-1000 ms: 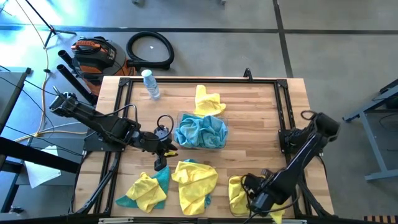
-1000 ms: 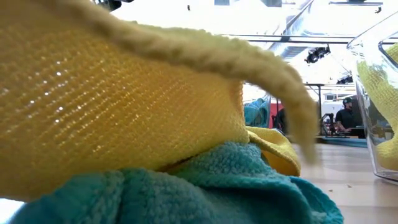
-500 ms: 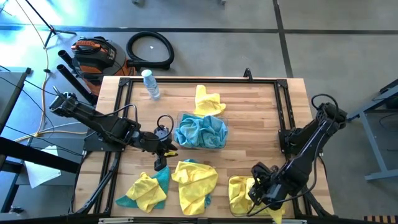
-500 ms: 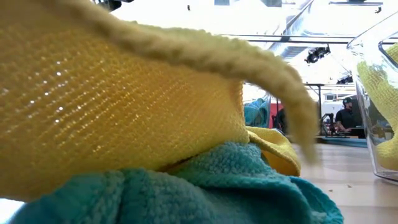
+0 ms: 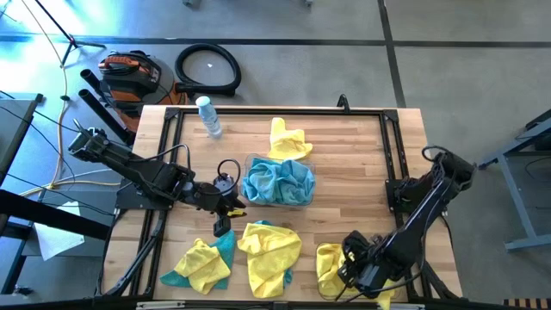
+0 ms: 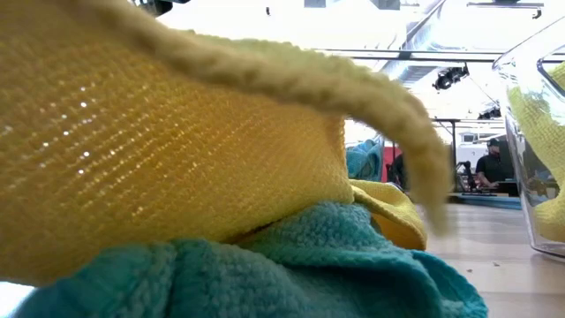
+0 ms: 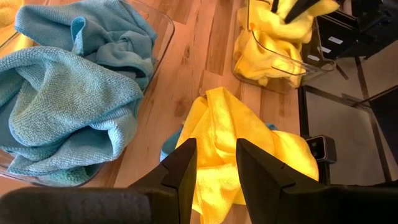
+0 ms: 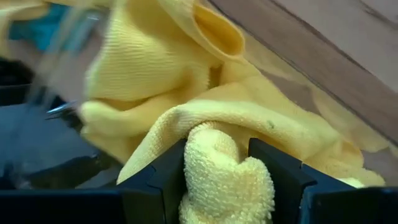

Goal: Sort microfiber towel by color & place in baskets
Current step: Put the yellow towel in the bottom transparent bin

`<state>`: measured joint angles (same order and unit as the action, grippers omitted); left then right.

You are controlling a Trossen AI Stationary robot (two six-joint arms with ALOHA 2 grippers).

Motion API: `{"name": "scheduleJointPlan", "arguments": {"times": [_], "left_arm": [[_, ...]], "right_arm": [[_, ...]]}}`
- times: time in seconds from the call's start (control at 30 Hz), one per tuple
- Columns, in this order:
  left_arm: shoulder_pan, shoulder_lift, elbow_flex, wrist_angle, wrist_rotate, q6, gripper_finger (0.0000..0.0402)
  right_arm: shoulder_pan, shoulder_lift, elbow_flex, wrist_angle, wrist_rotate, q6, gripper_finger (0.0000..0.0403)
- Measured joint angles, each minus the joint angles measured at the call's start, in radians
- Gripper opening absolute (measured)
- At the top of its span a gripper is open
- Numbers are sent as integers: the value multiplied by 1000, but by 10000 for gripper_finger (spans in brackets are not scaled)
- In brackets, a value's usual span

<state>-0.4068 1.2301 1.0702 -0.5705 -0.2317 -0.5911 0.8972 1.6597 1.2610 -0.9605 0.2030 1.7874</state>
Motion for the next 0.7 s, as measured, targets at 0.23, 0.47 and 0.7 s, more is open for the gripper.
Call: {"name": "scheduleJointPlan", "arguments": {"times": [0.23, 0.47, 0.7], "left_arm": [[0, 0, 0, 0, -8, 0, 99], [0, 0, 0, 0, -10, -1, 99], [0, 0, 0, 0, -10, 0, 99]], "right_arm": [[-15, 115, 0, 11, -105, 143, 164], [-28, 201, 2, 66, -177, 144, 187], [-27, 168, 2, 46, -151, 143, 195]]}}
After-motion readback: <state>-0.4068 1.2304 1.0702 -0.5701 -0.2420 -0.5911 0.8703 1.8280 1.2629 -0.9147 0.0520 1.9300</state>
